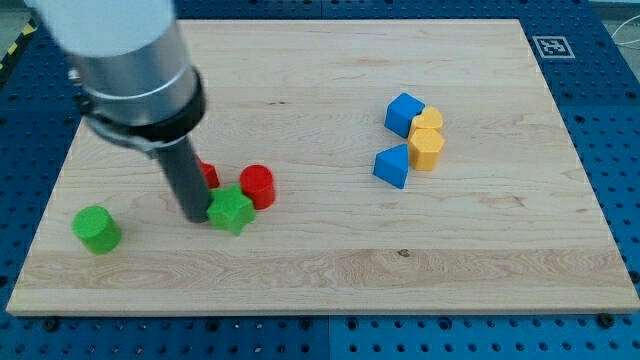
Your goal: Nudge the green circle up a bit
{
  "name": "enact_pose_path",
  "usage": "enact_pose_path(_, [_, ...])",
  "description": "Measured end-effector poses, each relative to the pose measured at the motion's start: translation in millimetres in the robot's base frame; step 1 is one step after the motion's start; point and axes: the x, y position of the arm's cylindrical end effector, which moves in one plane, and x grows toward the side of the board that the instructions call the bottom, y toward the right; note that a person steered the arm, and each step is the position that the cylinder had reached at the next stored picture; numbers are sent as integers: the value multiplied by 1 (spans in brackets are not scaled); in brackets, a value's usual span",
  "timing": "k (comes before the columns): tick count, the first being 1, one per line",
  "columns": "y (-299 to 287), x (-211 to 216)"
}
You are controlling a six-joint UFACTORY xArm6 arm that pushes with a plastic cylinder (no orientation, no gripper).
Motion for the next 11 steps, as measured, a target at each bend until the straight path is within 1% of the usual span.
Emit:
enact_pose_path(1, [9, 0])
enact_pose_path(2, [9, 21])
enact_pose_path(3, [8, 53])
enact_pose_path(4, [-23, 82])
enact_pose_path(5, [-62, 99])
enact_pose_path(6, [-107, 97])
enact_pose_path(7, [-116, 83])
enact_pose_path(10, [-122, 81])
enact_pose_path(11, [-127, 69])
